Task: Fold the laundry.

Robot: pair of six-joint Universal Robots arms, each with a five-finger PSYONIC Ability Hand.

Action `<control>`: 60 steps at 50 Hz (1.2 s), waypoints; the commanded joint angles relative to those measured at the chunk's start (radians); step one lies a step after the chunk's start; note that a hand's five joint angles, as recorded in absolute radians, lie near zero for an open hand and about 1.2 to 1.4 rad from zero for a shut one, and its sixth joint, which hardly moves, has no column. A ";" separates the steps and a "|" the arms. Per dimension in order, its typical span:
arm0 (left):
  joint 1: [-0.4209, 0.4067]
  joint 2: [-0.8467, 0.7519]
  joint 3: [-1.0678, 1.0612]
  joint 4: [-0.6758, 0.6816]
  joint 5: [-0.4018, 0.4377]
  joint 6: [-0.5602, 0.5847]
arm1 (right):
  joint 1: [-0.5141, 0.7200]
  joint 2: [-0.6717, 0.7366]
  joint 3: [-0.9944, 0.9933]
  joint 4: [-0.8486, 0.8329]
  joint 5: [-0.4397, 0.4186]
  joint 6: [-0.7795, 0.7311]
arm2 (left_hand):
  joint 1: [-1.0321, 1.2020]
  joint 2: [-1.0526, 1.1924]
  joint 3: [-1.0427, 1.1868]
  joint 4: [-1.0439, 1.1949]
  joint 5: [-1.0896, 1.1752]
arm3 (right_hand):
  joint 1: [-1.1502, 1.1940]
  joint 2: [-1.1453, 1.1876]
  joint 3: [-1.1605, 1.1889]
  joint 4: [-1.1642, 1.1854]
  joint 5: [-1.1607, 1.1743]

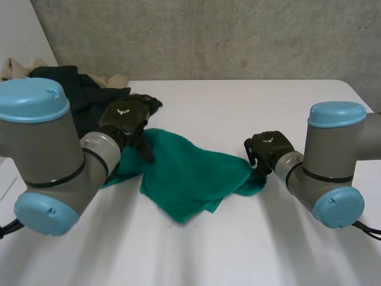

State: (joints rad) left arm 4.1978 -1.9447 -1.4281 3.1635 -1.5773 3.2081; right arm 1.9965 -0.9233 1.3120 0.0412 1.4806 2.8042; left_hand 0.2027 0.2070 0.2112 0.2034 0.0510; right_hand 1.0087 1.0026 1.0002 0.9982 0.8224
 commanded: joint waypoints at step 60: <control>0.057 0.101 0.304 -0.501 0.092 0.150 | -0.027 -0.224 -0.025 0.425 0.026 0.394 | 1.194 1.189 1.185 1.193 1.171 | -0.611 -0.605 -0.602 -0.600 -0.599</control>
State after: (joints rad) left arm 4.2288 -1.8526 -1.1437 2.6981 -1.5261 3.4017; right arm 2.0057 -1.1319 1.2615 0.3396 1.4746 3.1228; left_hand 1.1652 1.1945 1.1860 1.1955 0.9758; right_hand 0.4189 0.4217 0.4167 0.3951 0.1986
